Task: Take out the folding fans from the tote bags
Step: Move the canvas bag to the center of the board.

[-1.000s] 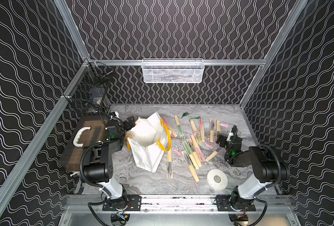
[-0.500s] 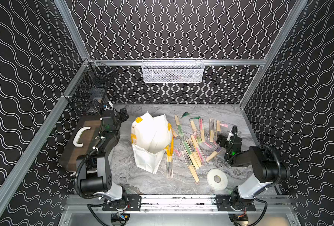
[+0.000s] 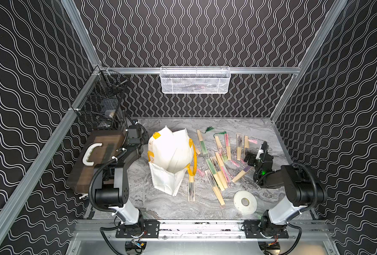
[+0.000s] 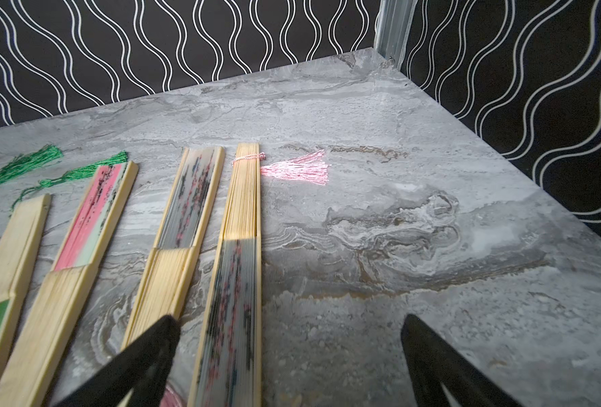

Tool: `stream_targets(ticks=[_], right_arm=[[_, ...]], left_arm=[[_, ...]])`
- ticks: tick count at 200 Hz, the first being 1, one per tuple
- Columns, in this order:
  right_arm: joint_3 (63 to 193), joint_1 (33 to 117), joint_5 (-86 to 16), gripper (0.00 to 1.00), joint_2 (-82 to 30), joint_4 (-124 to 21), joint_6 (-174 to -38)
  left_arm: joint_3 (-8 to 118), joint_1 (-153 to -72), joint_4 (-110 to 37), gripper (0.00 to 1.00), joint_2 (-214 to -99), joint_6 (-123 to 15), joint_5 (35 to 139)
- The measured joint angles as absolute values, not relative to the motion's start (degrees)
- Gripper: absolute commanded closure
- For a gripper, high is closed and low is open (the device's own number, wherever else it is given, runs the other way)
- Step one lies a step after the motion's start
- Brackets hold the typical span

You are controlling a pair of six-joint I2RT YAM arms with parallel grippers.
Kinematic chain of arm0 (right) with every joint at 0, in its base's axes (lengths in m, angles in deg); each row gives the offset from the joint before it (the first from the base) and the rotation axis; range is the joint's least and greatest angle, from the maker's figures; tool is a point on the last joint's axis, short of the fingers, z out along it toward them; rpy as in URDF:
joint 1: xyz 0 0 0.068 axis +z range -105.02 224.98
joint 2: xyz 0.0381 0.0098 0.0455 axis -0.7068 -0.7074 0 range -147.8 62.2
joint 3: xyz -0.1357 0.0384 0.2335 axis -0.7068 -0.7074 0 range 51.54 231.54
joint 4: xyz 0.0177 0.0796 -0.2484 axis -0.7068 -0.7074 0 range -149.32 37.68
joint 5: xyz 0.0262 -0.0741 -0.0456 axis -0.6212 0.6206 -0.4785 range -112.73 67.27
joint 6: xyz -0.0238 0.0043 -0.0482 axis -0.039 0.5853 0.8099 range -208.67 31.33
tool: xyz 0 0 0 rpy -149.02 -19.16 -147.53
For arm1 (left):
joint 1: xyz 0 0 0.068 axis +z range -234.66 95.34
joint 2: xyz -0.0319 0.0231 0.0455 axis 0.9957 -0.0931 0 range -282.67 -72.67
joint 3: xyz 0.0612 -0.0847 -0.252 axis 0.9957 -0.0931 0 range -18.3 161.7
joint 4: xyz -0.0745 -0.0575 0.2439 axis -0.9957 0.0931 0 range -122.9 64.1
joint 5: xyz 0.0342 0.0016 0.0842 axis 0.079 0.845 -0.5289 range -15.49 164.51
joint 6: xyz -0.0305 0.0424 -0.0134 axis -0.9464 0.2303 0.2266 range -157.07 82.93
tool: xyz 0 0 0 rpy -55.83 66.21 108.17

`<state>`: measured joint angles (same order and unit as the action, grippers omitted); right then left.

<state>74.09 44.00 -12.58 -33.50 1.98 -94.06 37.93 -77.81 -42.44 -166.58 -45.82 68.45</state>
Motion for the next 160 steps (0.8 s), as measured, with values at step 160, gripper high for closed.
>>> stream_targets(ticks=[160], right_arm=[[74.09, 44.0, -12.73, 0.0, -33.5, 1.98, -94.04]], left_arm=[[10.28, -82.0, -69.09, 0.22, -153.92, -35.64, 78.68]])
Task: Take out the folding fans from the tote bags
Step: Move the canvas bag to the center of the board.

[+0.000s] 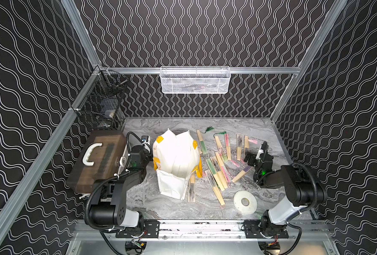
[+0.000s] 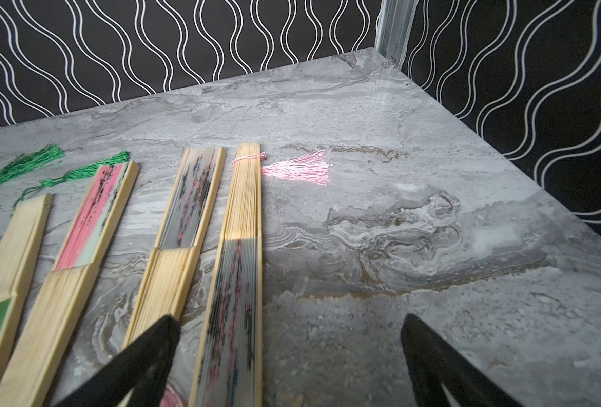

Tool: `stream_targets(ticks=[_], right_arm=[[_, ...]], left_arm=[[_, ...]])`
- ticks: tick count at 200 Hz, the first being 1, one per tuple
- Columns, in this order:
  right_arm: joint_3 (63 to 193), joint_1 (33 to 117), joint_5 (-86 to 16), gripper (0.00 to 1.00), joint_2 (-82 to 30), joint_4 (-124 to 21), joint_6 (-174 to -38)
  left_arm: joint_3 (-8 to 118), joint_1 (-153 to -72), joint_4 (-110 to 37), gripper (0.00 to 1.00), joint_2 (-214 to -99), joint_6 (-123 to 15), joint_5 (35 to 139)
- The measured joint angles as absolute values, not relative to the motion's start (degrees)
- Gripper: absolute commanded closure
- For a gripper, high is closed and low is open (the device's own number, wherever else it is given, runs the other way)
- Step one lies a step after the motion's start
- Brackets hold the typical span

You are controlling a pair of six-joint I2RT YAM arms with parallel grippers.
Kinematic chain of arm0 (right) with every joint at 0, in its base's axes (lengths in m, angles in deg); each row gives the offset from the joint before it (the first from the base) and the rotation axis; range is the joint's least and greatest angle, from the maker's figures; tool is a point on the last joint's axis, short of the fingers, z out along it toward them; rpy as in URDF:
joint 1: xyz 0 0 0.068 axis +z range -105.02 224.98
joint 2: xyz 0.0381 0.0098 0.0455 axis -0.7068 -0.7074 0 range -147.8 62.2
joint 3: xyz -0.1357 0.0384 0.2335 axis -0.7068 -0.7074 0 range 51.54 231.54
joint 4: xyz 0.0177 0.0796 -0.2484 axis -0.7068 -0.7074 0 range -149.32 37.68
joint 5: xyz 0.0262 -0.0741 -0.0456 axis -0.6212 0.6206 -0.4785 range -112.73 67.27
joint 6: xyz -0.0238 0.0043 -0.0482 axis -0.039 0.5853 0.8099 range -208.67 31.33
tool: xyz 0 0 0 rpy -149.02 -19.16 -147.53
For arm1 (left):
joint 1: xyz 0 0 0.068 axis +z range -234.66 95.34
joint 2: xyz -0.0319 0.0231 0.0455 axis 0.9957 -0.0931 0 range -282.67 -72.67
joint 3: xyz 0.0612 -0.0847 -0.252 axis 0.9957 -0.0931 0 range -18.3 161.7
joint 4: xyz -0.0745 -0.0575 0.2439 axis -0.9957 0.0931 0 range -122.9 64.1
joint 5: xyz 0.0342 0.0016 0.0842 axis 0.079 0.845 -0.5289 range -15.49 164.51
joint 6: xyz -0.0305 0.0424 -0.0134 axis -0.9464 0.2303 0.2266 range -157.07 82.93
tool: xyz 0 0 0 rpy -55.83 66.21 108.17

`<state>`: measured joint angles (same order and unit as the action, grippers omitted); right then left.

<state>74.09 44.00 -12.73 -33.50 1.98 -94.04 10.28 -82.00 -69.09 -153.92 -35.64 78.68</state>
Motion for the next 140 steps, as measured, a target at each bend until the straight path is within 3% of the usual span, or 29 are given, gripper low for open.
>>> stream_targets(ticks=[60, 109, 140], right_arm=[[74.09, 44.0, -12.73, 0.0, -33.5, 1.98, -94.04], [74.09, 44.0, -12.73, 0.0, -33.5, 1.98, -94.04], [74.09, 44.0, -12.73, 0.0, -33.5, 1.98, -94.04]], left_arm=[[3.24, -82.75, -73.02, 0.16, -149.22, -36.05, 74.85], [0.73, -82.51, -85.78, 0.01, -162.97, -37.5, 76.73], [2.15, -83.29, -88.43, 0.0, -167.15, -37.36, 78.74]])
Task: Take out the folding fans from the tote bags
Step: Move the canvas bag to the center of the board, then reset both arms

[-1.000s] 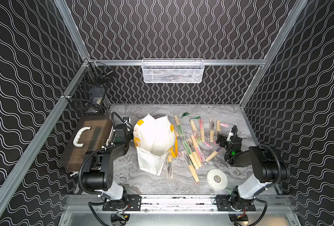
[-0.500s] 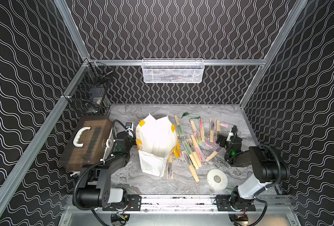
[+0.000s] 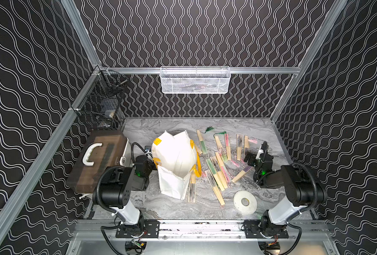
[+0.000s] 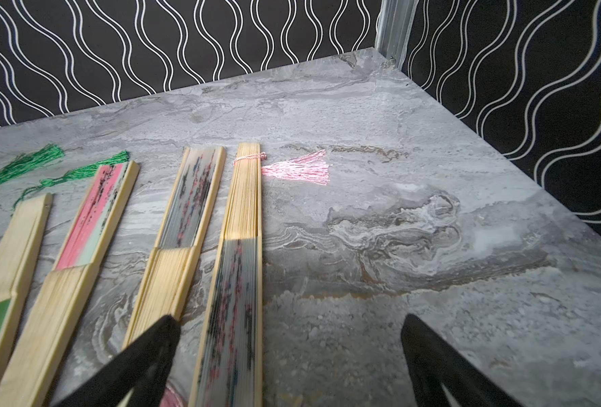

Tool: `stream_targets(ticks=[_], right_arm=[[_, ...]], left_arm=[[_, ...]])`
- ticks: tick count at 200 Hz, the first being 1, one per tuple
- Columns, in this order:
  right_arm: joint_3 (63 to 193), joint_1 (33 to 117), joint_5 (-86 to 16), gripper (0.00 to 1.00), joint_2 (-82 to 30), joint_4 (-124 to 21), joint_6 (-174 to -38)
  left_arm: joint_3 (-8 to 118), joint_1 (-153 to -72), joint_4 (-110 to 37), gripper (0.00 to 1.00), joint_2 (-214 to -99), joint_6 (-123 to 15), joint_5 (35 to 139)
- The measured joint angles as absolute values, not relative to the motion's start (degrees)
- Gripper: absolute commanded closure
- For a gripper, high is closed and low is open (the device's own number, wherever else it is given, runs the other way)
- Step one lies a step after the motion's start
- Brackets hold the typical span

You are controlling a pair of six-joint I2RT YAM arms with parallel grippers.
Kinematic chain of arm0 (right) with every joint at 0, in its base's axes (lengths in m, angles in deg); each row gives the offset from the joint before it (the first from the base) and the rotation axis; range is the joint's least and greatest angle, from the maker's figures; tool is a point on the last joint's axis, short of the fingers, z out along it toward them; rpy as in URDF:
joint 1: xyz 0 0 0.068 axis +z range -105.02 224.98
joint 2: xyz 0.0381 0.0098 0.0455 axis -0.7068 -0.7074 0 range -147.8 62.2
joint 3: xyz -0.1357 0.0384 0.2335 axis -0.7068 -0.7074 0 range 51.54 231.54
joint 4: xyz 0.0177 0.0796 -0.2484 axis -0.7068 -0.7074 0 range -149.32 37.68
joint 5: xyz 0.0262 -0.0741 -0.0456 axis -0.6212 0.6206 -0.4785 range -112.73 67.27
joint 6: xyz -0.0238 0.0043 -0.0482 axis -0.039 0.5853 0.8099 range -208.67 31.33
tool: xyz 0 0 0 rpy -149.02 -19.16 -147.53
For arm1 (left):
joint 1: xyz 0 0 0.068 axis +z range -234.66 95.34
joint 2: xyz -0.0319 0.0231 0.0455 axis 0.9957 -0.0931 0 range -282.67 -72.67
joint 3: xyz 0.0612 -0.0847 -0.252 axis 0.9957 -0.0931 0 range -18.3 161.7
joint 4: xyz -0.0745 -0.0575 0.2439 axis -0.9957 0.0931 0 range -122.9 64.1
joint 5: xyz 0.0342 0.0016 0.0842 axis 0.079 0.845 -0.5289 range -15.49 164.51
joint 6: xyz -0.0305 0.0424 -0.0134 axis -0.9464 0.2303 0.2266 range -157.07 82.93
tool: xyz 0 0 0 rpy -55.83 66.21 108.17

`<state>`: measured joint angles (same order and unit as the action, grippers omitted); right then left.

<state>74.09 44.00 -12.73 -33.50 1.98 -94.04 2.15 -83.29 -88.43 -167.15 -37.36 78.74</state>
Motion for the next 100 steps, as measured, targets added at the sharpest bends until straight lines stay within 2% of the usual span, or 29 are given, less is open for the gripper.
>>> stream_targets(ticks=[100], right_arm=[[74.09, 44.0, -12.73, 0.0, -33.5, 2.0, -94.04]], left_arm=[[3.0, -87.23, -89.48, 0.0, -167.3, -37.36, 69.91]])
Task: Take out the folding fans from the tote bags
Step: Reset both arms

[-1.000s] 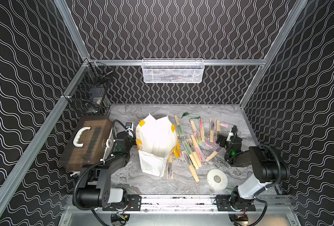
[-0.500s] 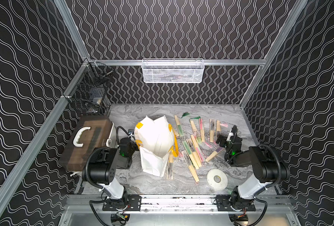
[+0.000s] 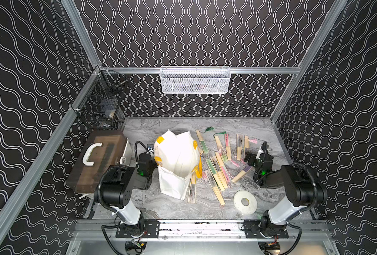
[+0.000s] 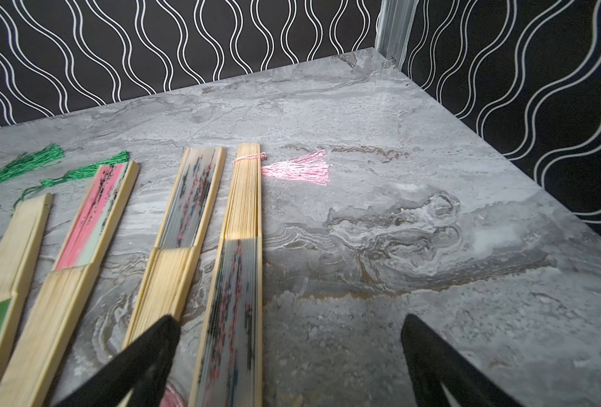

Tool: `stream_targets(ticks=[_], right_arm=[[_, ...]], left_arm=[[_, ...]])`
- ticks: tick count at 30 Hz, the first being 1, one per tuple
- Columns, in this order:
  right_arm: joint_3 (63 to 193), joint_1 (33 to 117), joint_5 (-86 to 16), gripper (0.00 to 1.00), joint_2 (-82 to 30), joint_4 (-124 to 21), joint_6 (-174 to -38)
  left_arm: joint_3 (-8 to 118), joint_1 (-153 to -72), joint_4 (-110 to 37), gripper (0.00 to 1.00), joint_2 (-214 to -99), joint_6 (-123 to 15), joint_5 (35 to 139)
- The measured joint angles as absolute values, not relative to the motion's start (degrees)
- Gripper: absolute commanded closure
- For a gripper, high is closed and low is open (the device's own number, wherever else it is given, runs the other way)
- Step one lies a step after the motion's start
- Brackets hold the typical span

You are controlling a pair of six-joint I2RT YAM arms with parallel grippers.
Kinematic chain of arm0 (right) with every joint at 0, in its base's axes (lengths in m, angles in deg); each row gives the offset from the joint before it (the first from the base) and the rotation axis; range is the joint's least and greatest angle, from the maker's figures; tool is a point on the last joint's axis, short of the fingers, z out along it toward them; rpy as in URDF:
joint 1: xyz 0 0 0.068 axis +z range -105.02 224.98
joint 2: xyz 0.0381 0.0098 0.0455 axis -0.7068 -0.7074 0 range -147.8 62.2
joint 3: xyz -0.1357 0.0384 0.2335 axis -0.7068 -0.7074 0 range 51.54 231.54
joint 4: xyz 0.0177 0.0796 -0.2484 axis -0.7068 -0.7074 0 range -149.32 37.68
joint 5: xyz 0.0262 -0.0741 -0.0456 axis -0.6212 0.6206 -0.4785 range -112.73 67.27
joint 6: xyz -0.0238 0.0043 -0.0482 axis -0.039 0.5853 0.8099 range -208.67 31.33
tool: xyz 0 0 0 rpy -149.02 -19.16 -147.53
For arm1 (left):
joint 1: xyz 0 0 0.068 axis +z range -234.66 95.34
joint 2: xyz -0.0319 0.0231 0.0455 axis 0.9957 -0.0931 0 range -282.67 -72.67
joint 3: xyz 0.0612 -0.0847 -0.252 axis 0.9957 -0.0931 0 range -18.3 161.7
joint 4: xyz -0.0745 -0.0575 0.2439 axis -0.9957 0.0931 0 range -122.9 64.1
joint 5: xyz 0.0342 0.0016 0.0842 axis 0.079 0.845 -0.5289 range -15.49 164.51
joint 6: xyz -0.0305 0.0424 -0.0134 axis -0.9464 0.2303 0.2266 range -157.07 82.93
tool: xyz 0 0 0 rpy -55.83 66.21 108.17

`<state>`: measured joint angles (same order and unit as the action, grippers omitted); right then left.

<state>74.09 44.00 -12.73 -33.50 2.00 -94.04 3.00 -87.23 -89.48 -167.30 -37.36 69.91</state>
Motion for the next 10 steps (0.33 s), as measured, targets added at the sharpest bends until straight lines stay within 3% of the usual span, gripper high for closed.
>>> stream_targets(ticks=[10], right_arm=[[74.09, 44.0, -12.73, 0.0, -33.5, 2.0, -94.04]], left_arm=[[3.09, -87.36, -89.46, 0.0, -167.3, -37.34, 69.3]])
